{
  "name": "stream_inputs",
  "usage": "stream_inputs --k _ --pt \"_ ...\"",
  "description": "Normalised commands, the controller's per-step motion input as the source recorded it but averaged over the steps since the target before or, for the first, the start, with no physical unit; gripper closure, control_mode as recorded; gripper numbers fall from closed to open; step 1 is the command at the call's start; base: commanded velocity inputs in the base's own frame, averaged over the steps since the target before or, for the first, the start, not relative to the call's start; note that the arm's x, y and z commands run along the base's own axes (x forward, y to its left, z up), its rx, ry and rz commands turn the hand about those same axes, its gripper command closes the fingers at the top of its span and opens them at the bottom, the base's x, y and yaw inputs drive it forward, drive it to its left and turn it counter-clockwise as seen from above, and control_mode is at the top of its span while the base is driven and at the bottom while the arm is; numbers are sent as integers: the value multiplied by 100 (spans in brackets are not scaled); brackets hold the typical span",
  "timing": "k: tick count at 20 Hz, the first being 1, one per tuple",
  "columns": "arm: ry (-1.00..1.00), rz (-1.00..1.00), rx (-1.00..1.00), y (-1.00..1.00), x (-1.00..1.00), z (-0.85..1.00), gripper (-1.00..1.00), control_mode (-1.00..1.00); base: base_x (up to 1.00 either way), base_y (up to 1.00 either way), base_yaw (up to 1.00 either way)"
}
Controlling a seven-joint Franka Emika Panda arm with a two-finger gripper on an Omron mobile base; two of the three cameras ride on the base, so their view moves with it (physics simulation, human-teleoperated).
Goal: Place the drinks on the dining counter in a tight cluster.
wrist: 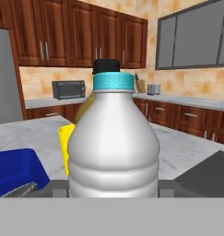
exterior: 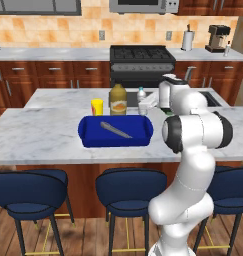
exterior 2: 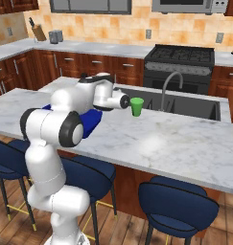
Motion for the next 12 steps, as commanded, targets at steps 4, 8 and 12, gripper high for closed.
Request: stream_inputs --k 4,8,12 --pt "0 0 0 0 15 8 100 -100 0 0 0" --pt "0 0 0 0 14 2 100 -100 0 0 0" --pt "0 0 0 0 14 -1 100 -100 0 0 0"
